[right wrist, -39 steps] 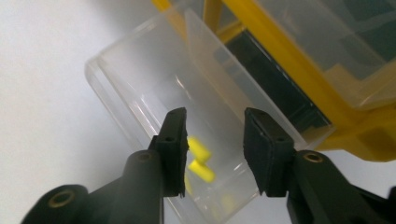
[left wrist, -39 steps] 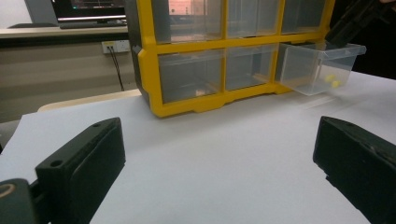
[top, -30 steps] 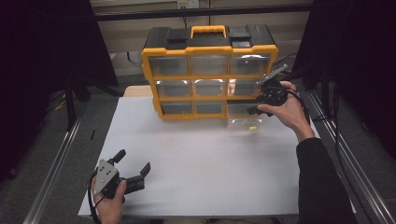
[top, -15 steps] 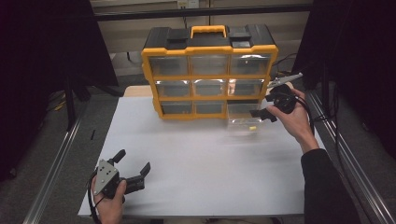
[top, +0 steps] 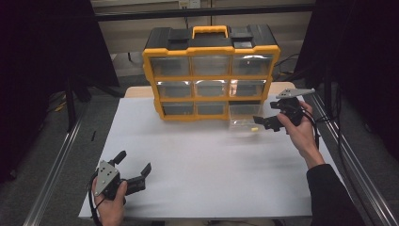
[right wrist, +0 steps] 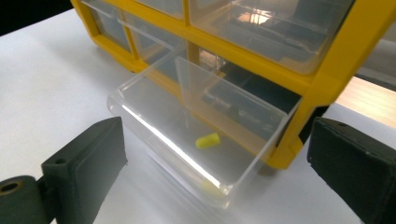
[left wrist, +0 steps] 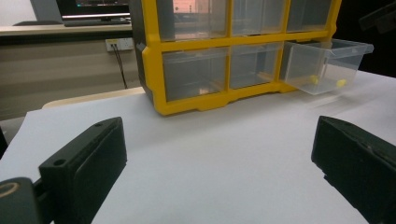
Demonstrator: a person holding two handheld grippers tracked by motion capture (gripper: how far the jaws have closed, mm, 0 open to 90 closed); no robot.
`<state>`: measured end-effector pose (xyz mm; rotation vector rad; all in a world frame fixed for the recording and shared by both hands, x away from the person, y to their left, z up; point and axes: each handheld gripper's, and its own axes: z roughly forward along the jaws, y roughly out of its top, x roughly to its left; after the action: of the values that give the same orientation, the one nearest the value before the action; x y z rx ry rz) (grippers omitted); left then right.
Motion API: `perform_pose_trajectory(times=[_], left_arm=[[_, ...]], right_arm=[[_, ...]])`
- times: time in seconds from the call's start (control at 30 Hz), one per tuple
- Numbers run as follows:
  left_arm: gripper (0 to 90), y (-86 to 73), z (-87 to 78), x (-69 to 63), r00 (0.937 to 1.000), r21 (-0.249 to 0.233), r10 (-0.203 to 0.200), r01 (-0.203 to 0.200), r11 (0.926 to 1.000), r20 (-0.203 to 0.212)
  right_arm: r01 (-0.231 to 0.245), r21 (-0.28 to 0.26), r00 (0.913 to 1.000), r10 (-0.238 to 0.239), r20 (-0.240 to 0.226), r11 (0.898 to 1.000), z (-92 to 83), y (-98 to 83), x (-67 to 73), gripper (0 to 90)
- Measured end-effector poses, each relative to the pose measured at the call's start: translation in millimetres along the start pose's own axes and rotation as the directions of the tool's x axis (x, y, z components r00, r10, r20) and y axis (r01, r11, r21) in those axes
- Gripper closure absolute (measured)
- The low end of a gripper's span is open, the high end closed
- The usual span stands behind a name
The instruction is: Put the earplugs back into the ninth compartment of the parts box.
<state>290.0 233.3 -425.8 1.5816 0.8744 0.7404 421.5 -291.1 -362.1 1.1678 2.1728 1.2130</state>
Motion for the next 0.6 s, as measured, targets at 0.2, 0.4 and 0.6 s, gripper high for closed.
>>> perform_pose_trajectory(times=[0.2, 0.4, 0.6], left_arm=[[2.8, 0.2, 0.5, -0.5, 1.0, 0.001, 0.007, -0.007, 1.0, 0.006], [2.8, 0.1, 0.4, -0.6, 1.0, 0.002, 0.003, -0.003, 1.0, 0.001], [2.6, 0.0, 1.2, -0.9, 0.9999, 0.005, -0.006, 0.006, 1.0, 0.008]], right_arm=[[0.004, -0.059, 0.999, -0.001, 0.046, 0.998, 1.7, -17.6, 12.3, 3.6], [-0.009, -0.103, 0.9982, 0.015, 0.058, 0.995, 5.1, -36.3, 21.5, 3.6], [-0.037, -0.142, 0.9956, 0.048, 0.08, 0.989, 5.8, -56.8, 29.1, 3.3]])
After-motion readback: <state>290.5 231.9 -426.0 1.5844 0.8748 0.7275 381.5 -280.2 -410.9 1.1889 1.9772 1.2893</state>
